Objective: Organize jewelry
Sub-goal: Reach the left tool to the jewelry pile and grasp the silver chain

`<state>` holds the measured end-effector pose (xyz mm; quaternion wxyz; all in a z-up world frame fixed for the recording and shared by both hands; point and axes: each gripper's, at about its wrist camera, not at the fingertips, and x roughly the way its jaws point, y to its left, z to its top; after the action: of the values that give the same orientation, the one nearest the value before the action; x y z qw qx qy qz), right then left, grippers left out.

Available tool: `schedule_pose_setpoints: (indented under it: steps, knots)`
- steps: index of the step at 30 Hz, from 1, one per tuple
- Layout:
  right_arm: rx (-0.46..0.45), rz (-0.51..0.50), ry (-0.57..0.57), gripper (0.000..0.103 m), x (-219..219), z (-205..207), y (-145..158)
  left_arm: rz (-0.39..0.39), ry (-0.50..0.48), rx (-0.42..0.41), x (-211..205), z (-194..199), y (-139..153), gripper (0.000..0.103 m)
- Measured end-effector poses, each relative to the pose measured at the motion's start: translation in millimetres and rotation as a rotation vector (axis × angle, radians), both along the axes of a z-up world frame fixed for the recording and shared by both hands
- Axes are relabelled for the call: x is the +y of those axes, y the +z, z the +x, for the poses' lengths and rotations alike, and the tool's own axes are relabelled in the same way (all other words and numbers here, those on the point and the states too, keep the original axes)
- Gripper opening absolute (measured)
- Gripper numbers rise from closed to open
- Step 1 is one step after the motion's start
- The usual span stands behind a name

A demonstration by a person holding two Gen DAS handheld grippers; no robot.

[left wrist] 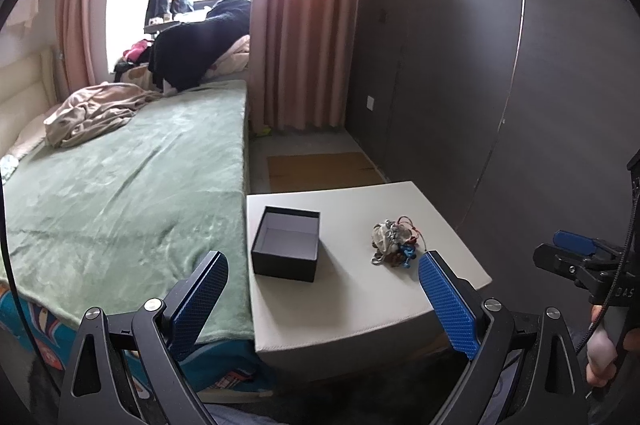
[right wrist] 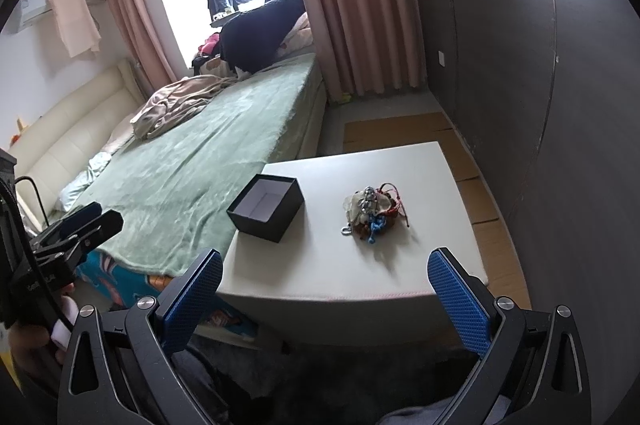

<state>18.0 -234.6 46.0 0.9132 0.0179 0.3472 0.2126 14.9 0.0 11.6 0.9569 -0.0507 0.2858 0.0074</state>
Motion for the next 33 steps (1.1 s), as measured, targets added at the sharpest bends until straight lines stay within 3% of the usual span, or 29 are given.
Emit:
schedule_pose_setpoints:
  steps: [7, 16, 25, 30, 33]
  knots:
    - [0.043, -0.023, -0.071, 0.103, -19, 37, 0, -0.004, -0.041, 0.026, -16, 39, -2, 0.096]
    - [0.098, 0.062, -0.115, 0.103, -44, 91, -8, -0.012, -0.113, 0.080, -40, 91, -17, 0.096]
    - [0.147, 0.119, -0.131, 0.103, -50, 139, -19, -0.023, -0.173, 0.148, -61, 135, -36, 0.072]
    - [0.203, 0.172, -0.151, 0.099, -62, 156, -49, -0.028, -0.217, 0.202, -76, 163, -56, 0.061]
    - [0.250, 0.215, -0.178, 0.097, -73, 167, -71, -0.020, -0.241, 0.236, -85, 179, -70, 0.059]
